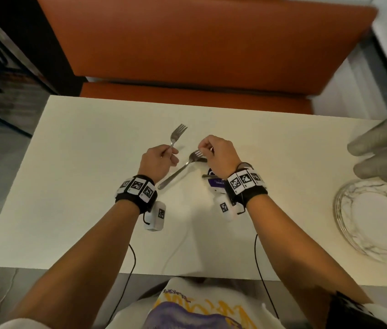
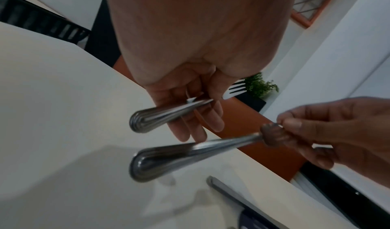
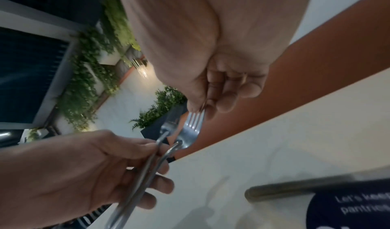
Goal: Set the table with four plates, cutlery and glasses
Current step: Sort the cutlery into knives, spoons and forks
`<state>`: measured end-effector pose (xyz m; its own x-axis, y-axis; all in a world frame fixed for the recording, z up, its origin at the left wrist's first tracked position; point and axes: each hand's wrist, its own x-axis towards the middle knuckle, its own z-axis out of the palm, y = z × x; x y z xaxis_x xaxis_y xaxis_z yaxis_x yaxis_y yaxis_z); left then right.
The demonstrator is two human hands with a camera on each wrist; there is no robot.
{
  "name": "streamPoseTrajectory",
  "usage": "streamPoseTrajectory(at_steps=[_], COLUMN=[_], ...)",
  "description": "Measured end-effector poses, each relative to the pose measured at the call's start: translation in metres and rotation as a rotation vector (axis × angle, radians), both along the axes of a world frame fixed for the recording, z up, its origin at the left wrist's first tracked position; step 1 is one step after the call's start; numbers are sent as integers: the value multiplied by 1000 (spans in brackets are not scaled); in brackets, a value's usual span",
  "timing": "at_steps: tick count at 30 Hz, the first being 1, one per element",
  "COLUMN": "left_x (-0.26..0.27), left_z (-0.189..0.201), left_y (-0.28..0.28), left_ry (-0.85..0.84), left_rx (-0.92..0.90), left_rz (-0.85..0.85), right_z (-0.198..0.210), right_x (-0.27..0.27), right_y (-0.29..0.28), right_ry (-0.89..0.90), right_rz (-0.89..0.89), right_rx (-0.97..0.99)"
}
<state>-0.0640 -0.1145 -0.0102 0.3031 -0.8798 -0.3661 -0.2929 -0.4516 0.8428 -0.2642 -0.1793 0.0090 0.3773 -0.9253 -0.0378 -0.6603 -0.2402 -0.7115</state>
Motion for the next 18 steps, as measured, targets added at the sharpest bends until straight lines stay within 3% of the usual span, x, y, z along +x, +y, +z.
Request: streamPoseTrajectory(at_steps=[6, 11, 18], left_x=[-61, -93, -114], left_z=[14, 18, 28], left_y=[20, 36, 47], left_ry=[216, 354, 360], left_rx=[80, 108, 134], left_rz=[-194, -158, -165], right_z=[11, 6, 8], right_x=[-28, -53, -73], right_y=[22, 39, 55], right_ry=[-16, 10, -124], right_rz=[-83, -211, -253], right_rx=[-181, -256, -138])
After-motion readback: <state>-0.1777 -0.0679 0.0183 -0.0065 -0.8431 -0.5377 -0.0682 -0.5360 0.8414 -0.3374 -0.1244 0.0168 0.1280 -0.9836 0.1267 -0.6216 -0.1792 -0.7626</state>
